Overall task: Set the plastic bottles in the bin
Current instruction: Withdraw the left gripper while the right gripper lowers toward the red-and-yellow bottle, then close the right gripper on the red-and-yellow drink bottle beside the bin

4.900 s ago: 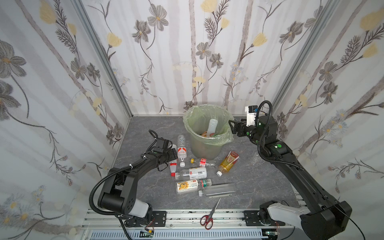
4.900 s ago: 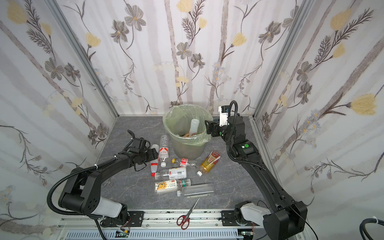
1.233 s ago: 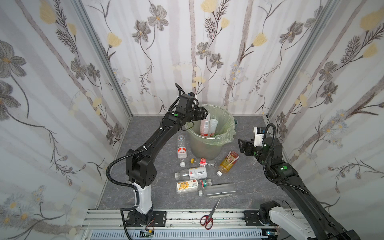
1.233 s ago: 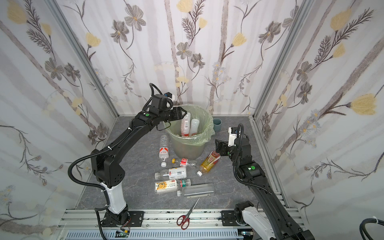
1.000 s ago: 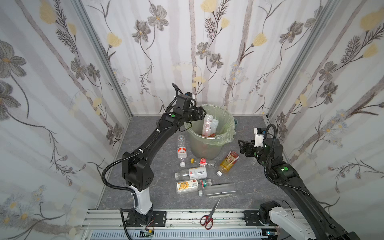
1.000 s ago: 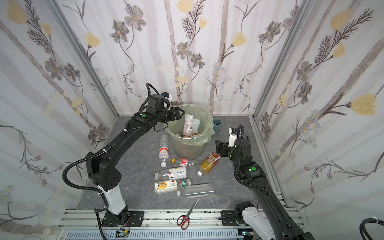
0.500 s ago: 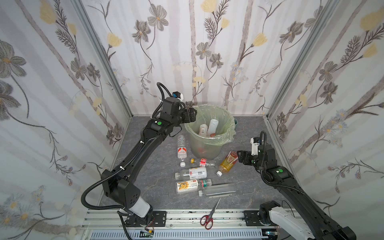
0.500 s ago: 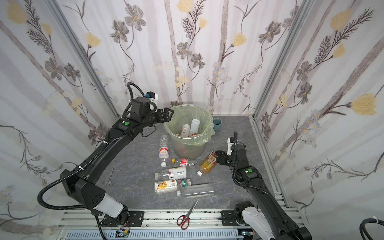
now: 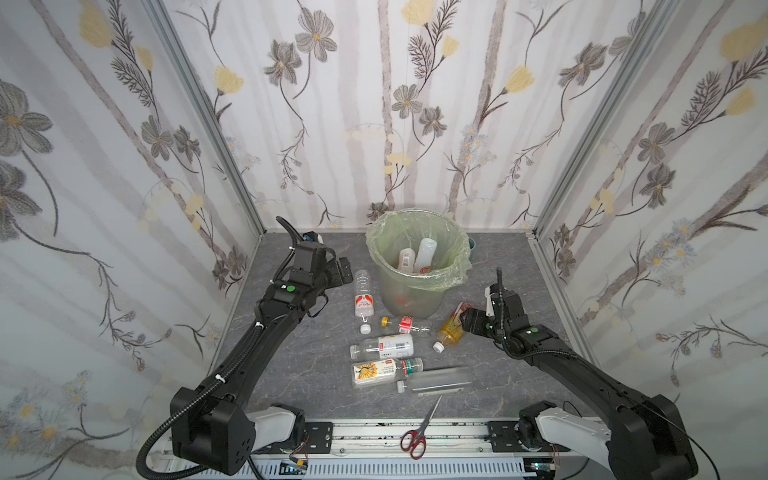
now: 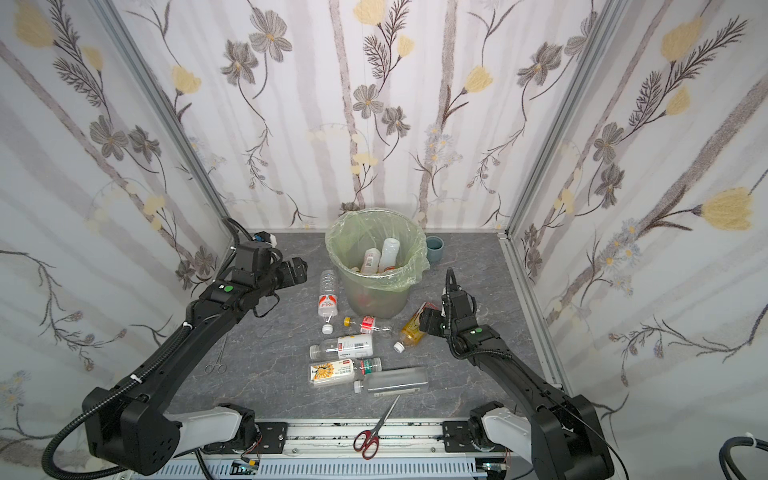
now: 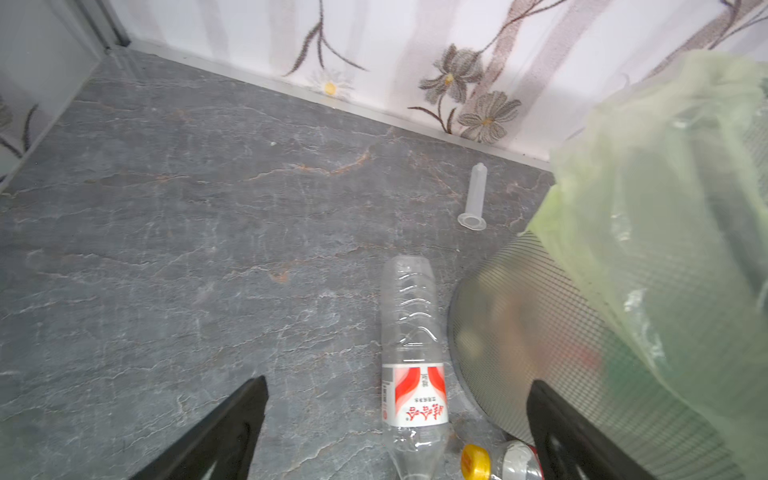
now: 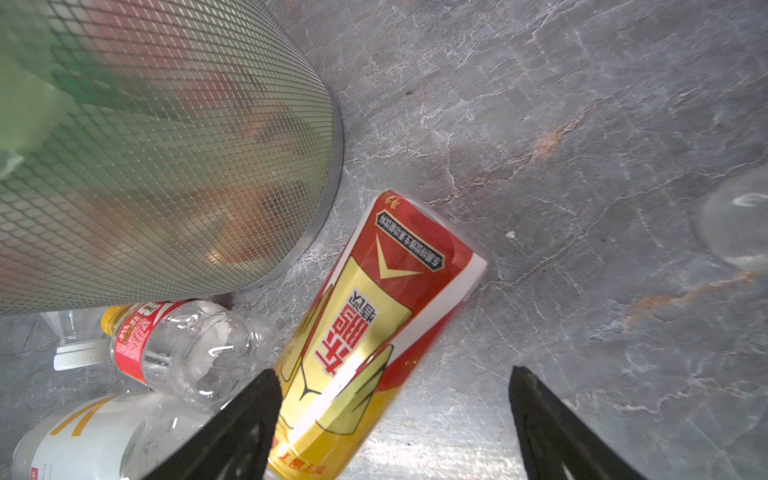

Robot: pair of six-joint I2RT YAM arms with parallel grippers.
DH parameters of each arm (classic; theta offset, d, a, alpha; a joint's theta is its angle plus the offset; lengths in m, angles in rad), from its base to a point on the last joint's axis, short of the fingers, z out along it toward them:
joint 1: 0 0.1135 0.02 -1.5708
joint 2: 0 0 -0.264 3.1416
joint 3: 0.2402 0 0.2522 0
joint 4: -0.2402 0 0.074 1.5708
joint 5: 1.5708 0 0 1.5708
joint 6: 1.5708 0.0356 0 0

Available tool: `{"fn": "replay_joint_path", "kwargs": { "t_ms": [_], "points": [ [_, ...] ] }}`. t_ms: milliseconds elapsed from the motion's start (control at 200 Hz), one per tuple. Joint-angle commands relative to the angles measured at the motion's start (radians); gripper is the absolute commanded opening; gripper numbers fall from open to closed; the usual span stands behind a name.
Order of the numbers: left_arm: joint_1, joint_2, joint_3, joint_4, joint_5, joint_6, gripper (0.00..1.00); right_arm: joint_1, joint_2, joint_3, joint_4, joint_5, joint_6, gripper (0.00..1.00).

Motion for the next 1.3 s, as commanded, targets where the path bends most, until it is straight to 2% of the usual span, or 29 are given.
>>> {"fn": "replay_joint_path", "kwargs": {
  "t_ms": [0, 370, 665, 1055, 1135, 1300],
  "points": [
    [0.030, -0.042, -0.070, 0.064, 0.006, -0.011, 1.00, 0.009, 0.045, 0.009, 0.080, 0.015, 0.060, 0.87],
    [0.074, -0.104, -0.235, 0.094, 0.020, -0.029, 1.00, 0.017, 0.187, 0.032, 0.164, 0.030, 0.113, 0.90],
    [0.078, -0.110, -0.241, 0.107, 0.044, -0.029, 1.00, 0.029, 0.291, 0.068, 0.199, 0.051, 0.134, 0.87],
    [0.078, -0.102, -0.248, 0.126, 0.073, -0.036, 1.00, 0.041, 0.409, 0.144, 0.181, 0.114, 0.090, 0.85],
    [0.078, -0.103, -0.250, 0.125, 0.073, -0.035, 1.00, 0.040, 0.414, 0.148, 0.181, 0.114, 0.087, 0.83],
    [0.078, -0.102, -0.251, 0.126, 0.069, -0.034, 1.00, 0.039, 0.398, 0.140, 0.161, 0.134, 0.071, 0.72]
  ]
}}
